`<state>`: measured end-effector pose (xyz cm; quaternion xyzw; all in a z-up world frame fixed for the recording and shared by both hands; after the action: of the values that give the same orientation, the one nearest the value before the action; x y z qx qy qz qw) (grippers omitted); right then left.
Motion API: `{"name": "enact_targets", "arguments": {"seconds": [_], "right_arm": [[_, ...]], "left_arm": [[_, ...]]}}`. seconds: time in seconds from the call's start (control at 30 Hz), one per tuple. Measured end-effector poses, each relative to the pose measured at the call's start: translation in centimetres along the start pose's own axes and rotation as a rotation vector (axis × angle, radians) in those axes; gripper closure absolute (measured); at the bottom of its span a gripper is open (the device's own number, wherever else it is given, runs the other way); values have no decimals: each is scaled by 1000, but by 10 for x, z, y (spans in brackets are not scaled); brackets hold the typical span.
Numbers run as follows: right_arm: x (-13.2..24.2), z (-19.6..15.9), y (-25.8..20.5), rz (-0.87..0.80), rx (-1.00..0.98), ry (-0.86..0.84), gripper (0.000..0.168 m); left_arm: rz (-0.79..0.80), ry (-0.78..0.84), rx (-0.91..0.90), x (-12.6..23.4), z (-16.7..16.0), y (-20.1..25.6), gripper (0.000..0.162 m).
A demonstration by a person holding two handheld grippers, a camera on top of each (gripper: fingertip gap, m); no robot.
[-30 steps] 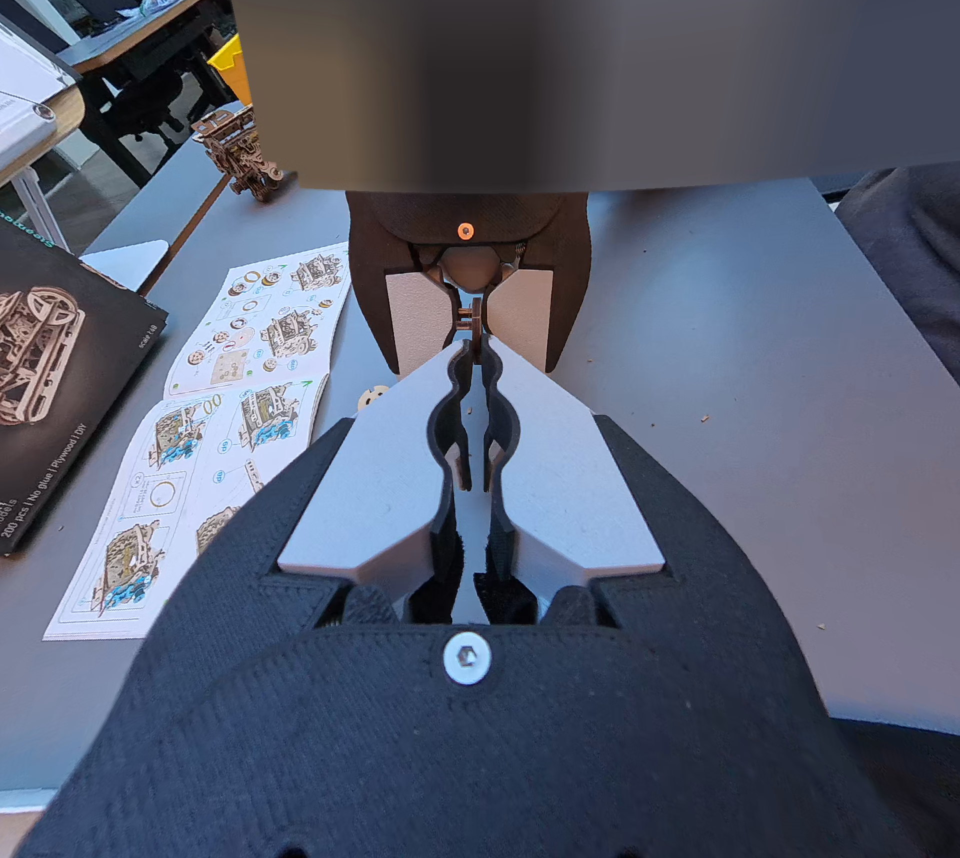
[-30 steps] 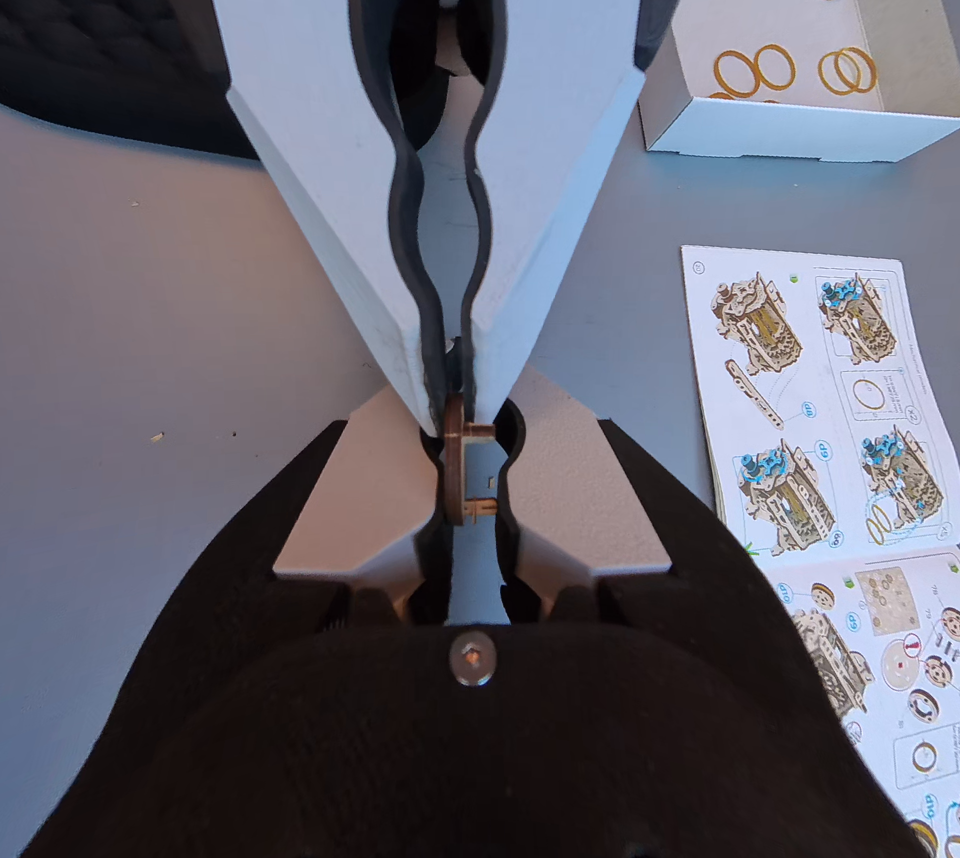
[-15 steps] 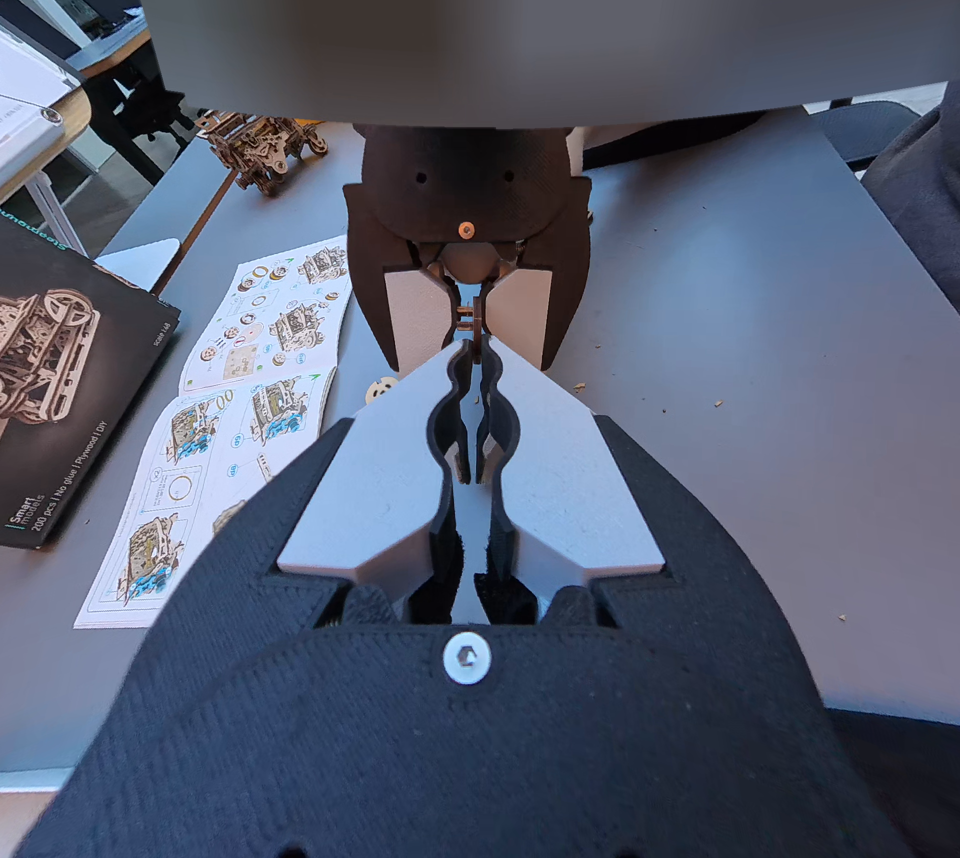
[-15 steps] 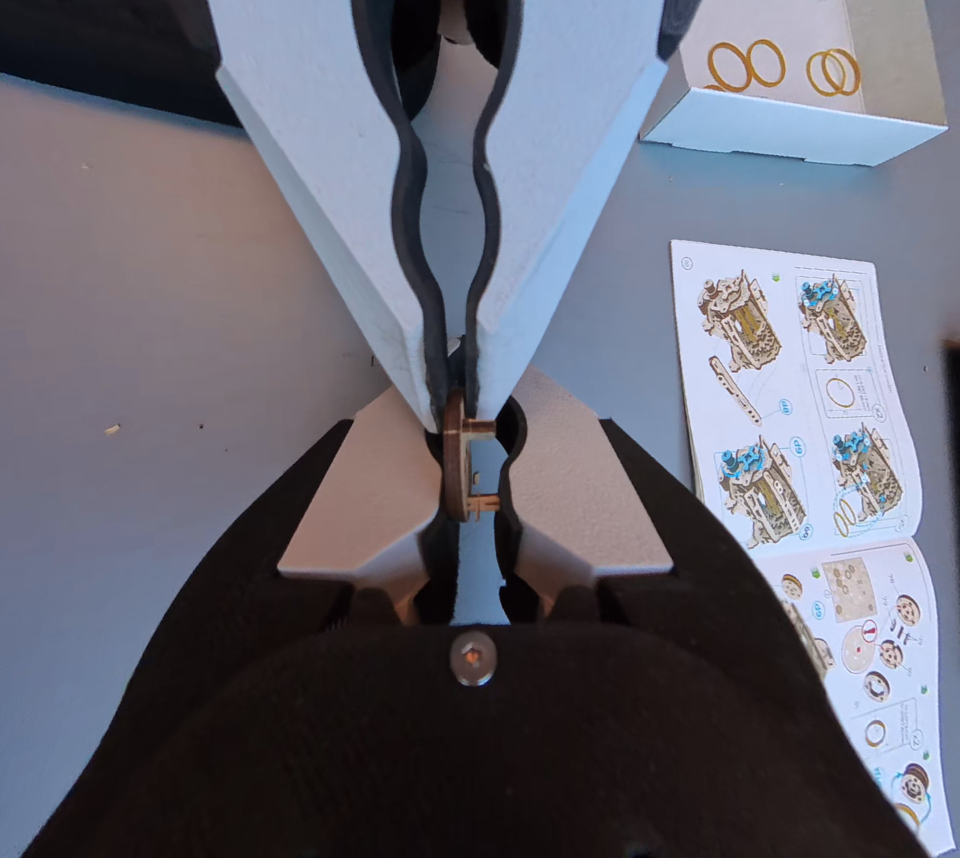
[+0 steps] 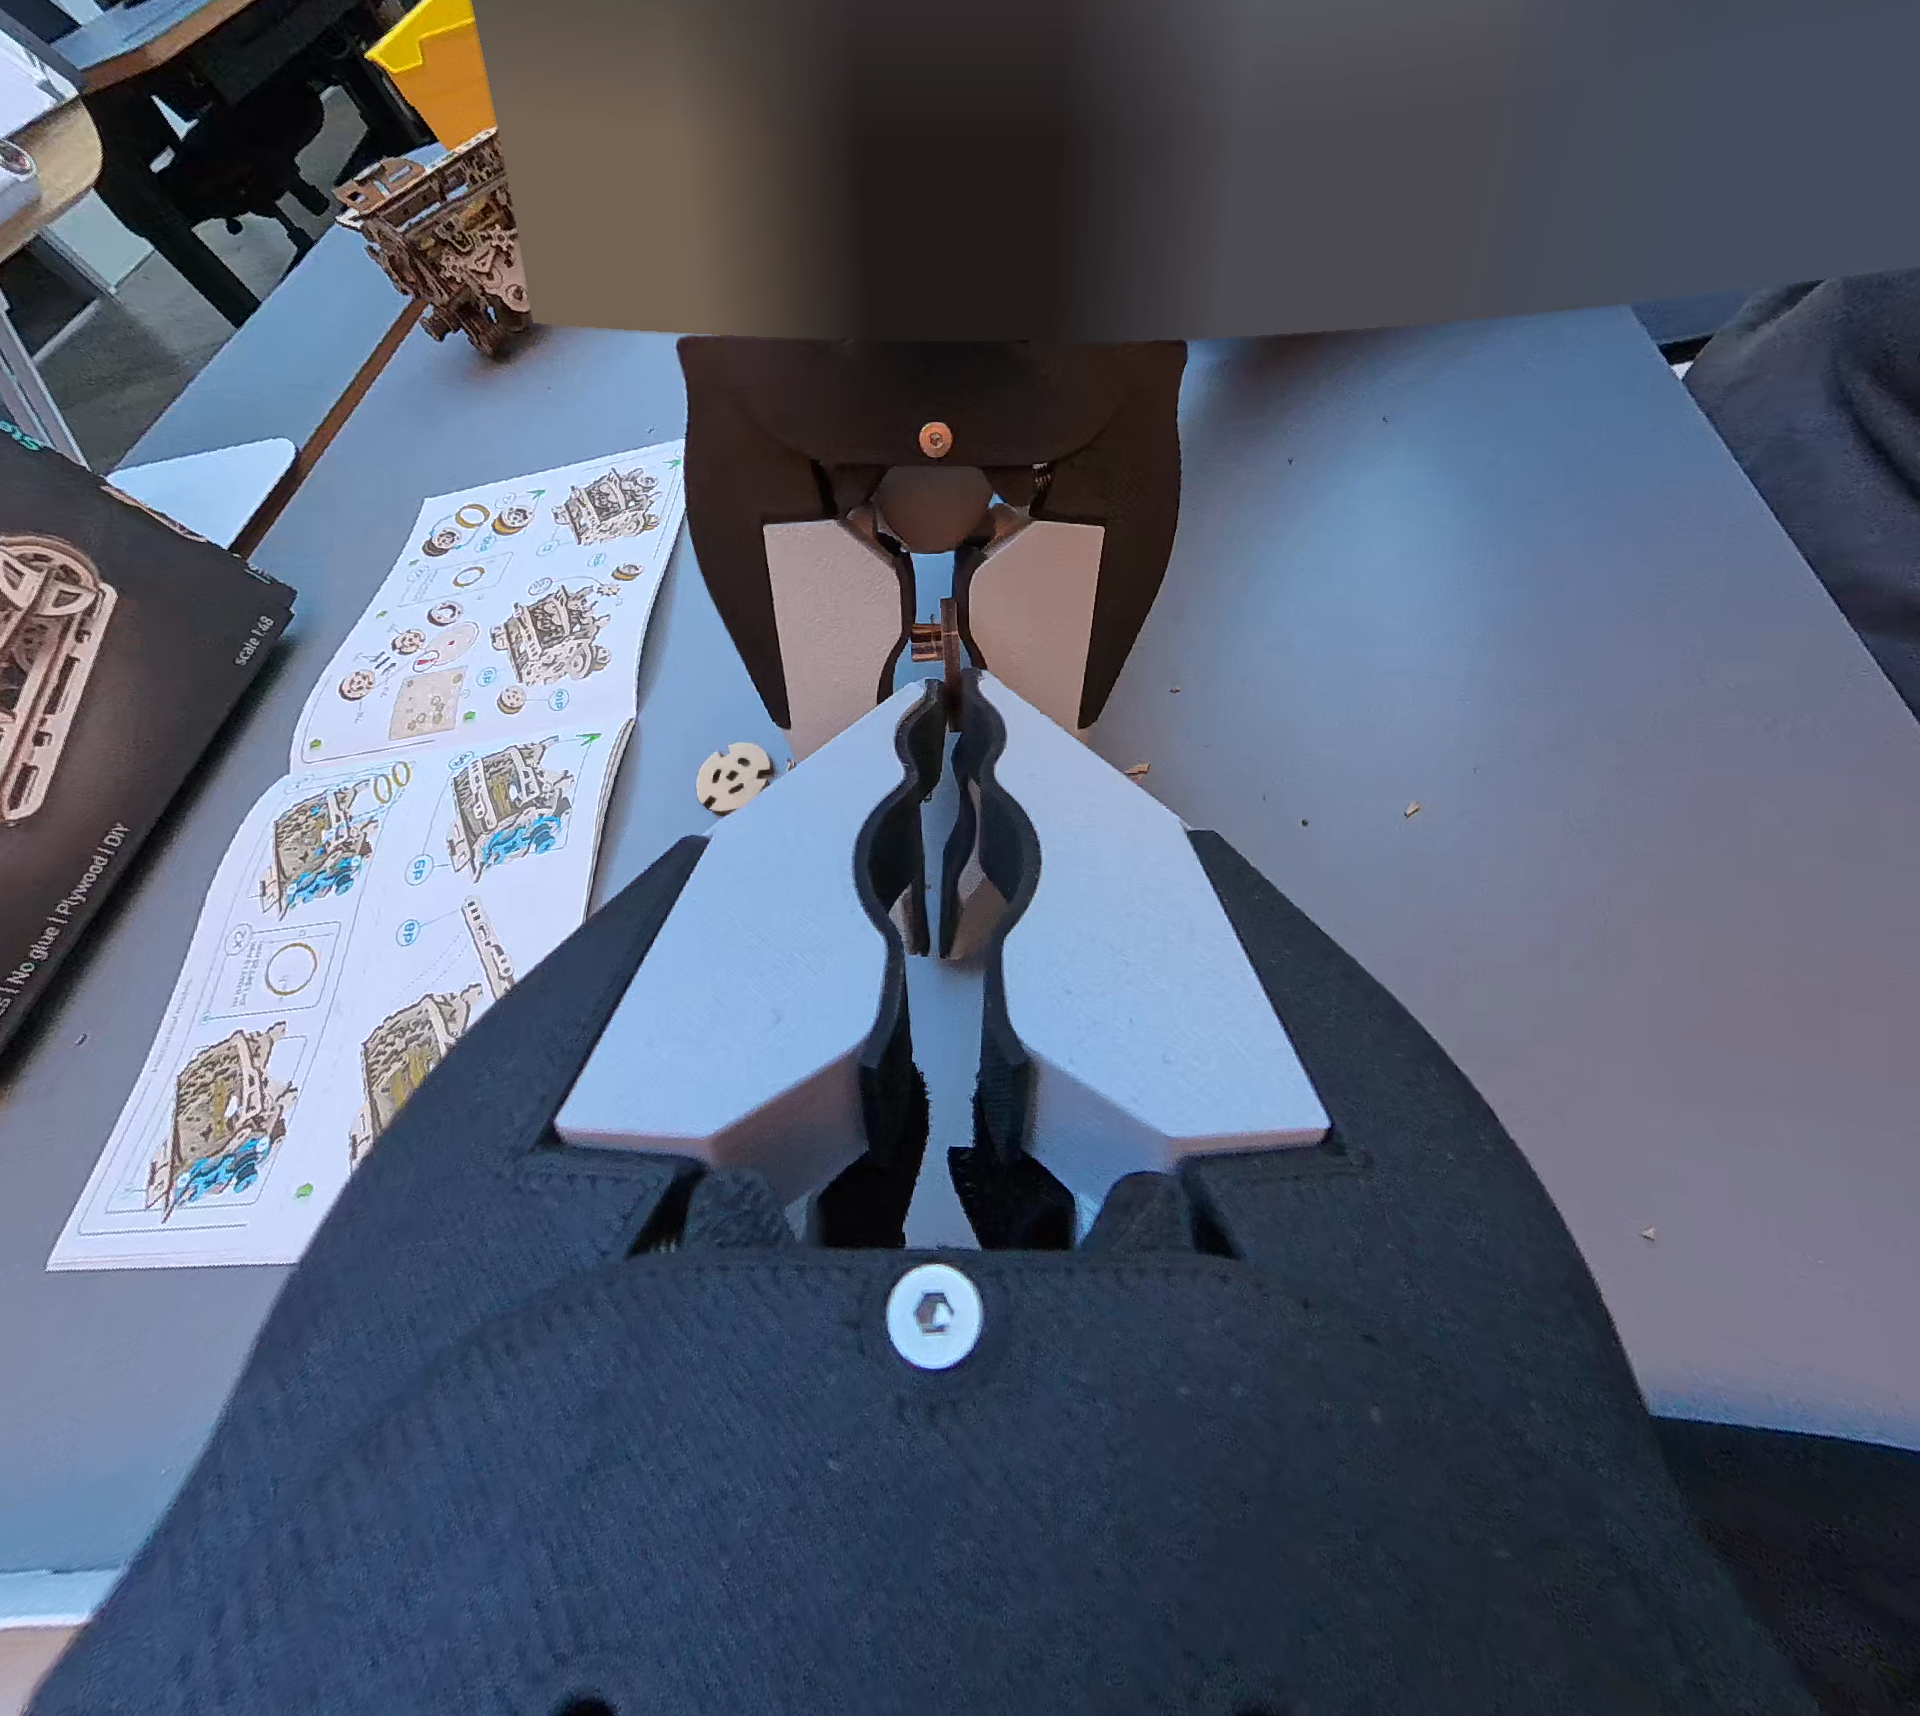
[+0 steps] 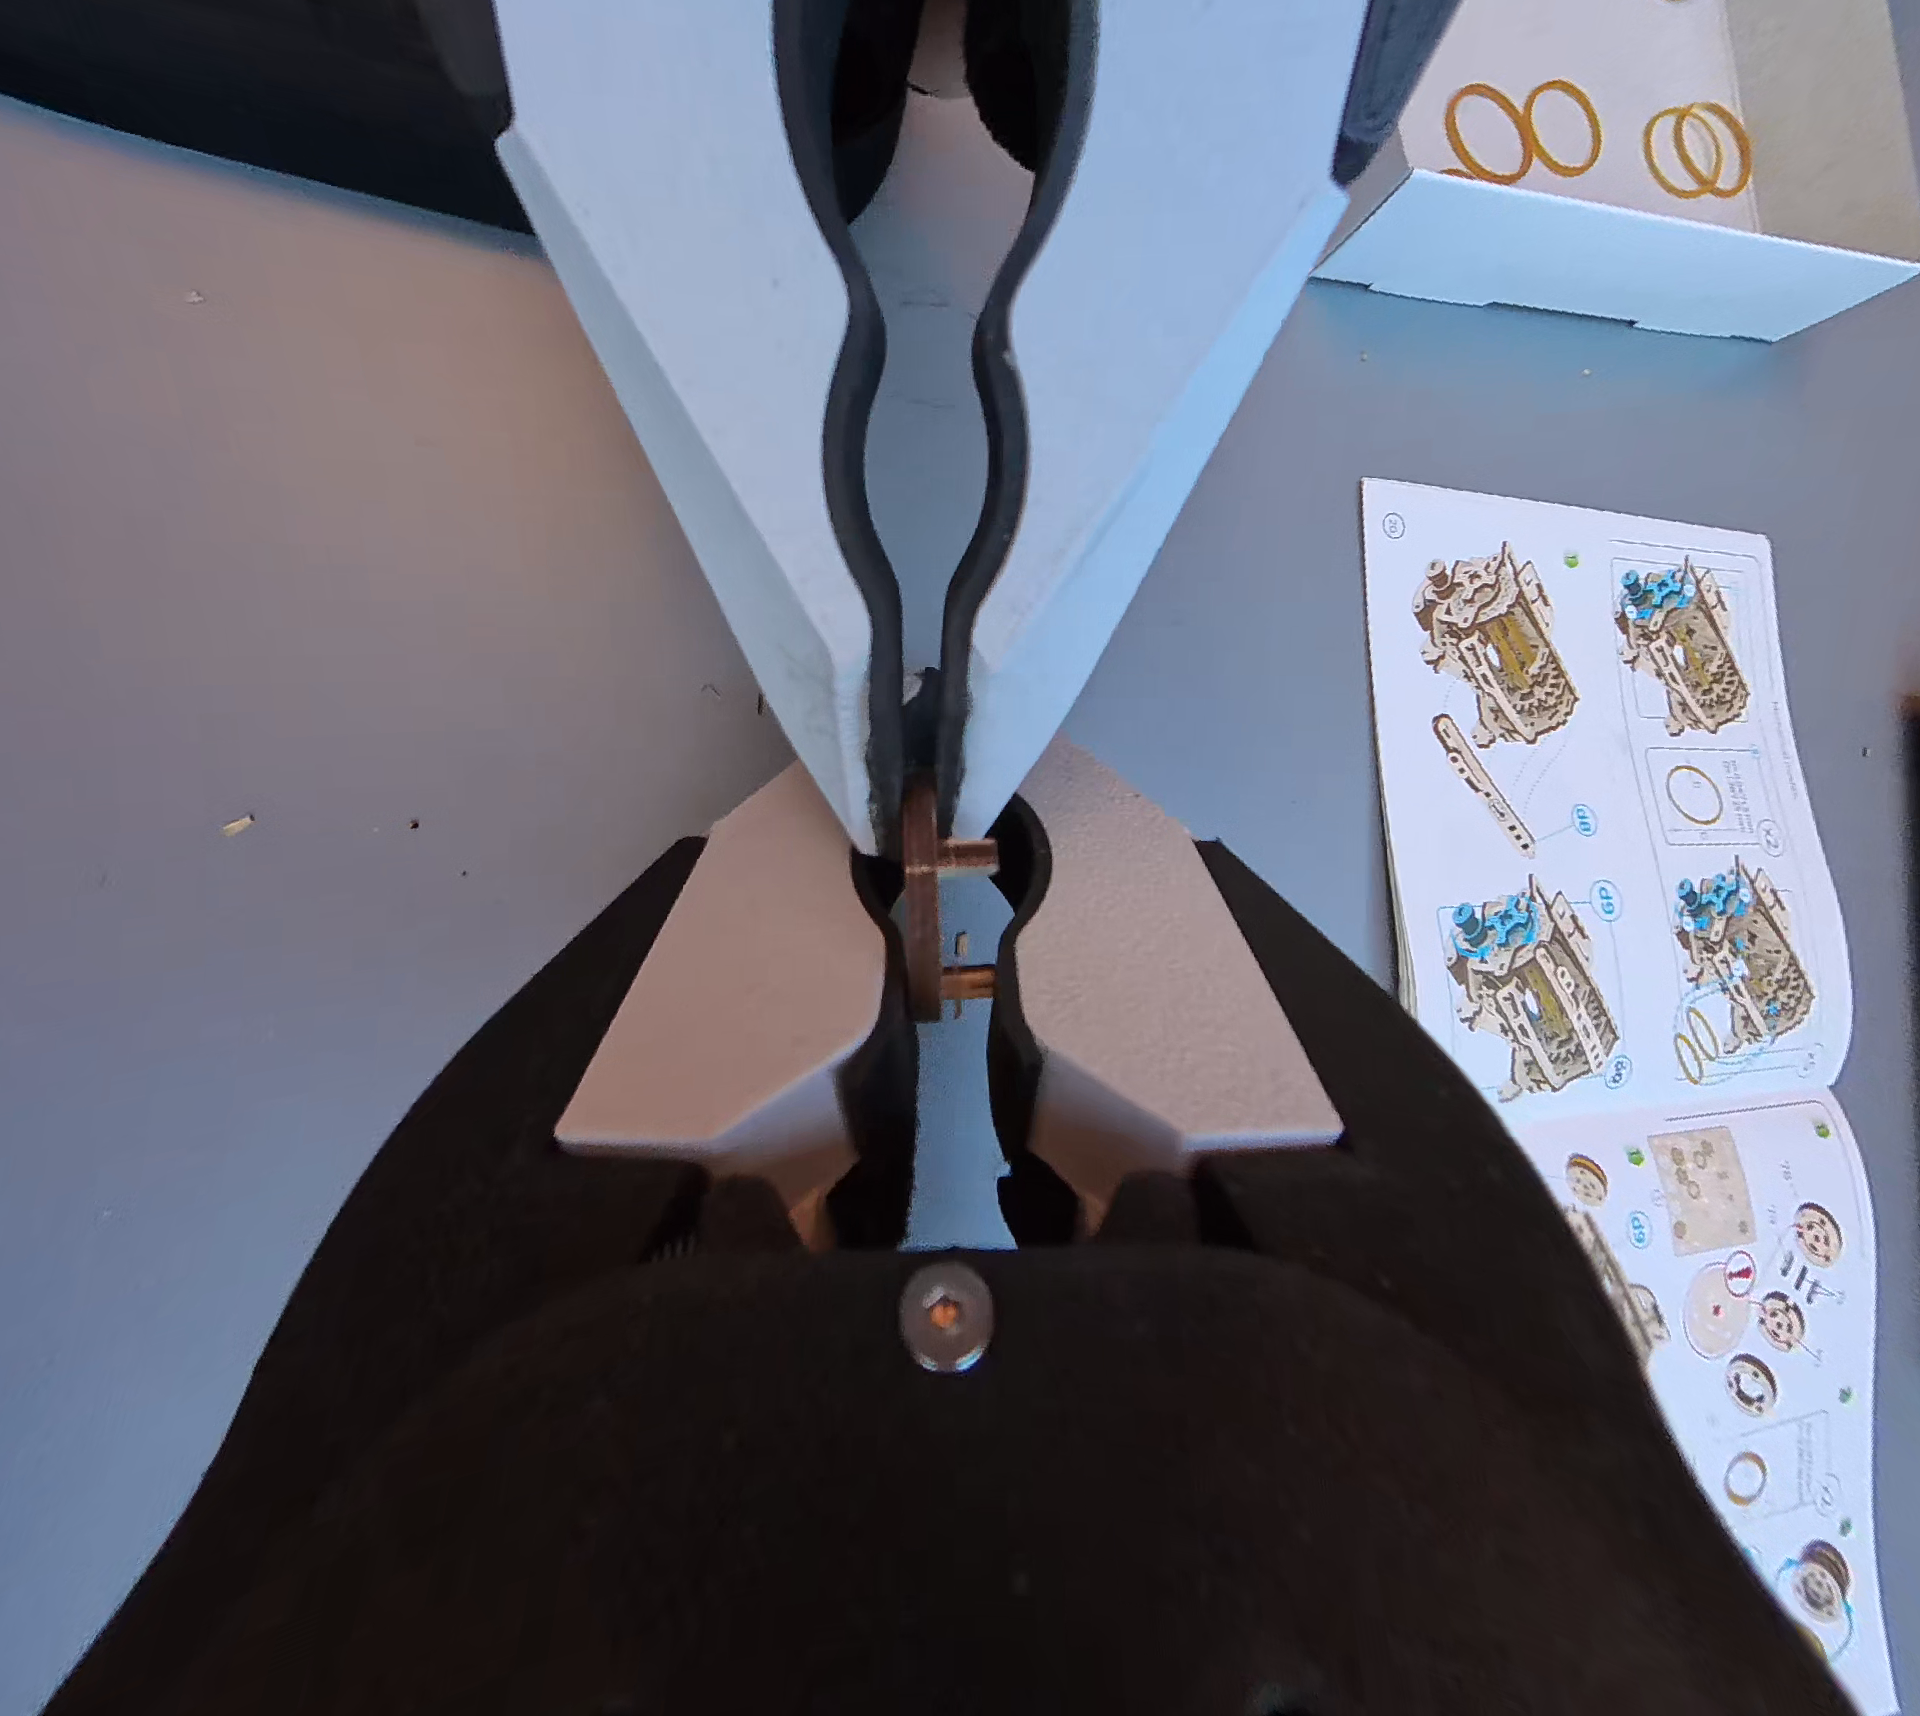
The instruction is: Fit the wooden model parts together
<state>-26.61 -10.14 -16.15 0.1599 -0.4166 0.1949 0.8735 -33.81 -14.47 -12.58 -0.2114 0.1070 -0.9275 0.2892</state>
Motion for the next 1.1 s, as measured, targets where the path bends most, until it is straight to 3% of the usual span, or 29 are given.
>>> {"name": "enact_targets", "arguments": {"seconds": [0.27,0.4,0.53,0.7,0.77,0.93,1.1], "right_arm": [[2,1,3,-58,14,-16,168],[-2,-1,1,14,-5,-14,165],[-1,0,2,58,-33,50,145],[-2,1,-2,64,6,47,154],[-1,2,-2,33,32,52,166],[-3,1,-1,54,-21,35,155],[-2,2,-3,36,3,17,162]], "left_arm": [[15,2,-13,0,0,0,161],[10,-8,-37,-1,-1,2,161],[33,20,-93,1,1,4,162],[40,71,-98,4,6,4,162],[39,76,-102,4,6,4,162],[39,48,-81,3,4,3,162],[19,39,-81,1,3,5,162]]}}
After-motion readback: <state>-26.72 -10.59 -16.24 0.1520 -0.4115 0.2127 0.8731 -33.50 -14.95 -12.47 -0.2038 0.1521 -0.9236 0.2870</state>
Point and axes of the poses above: each gripper's, where its closed fingertips meet, x back along the fingers, z out of its top, y = z × x across the jaws, the point moved 8 cm from there along x, back along the fingers, and after that the axes turned 12 degrees about z, right-handed, at the moved point
